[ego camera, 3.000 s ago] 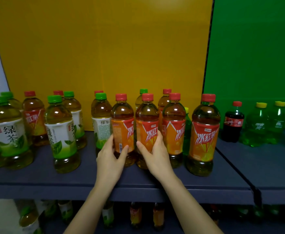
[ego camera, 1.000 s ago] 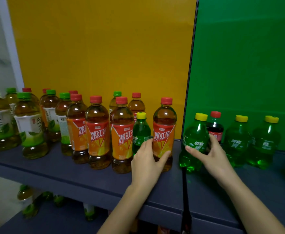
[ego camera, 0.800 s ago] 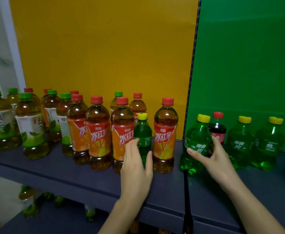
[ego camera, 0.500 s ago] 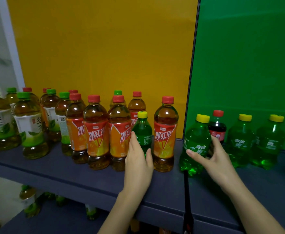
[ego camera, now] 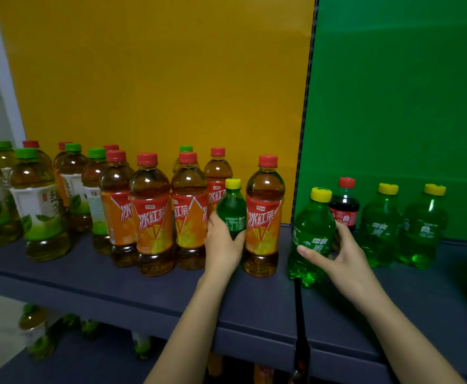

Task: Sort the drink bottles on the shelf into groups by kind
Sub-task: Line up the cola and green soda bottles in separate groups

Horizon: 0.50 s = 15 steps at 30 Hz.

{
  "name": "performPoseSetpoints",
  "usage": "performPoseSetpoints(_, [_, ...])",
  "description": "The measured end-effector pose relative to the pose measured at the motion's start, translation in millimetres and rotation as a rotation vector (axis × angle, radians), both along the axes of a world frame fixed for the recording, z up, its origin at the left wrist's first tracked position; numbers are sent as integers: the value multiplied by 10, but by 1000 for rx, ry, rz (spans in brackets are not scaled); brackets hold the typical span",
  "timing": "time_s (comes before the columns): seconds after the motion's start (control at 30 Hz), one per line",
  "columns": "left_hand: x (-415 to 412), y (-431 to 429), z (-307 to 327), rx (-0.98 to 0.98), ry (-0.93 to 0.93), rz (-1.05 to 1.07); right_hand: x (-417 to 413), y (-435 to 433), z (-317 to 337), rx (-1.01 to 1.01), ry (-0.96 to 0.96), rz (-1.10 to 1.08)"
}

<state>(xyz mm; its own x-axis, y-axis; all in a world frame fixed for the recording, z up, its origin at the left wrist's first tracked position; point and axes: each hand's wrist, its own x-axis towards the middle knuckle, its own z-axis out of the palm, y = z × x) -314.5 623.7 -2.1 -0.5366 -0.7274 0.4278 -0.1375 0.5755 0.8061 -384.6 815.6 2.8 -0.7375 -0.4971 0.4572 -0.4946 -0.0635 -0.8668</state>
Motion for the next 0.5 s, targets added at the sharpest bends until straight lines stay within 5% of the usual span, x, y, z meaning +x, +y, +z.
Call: performPoseSetpoints(0.5, [513, 218, -47, -208, 75, 160, 219, 156, -38, -35, -7, -48])
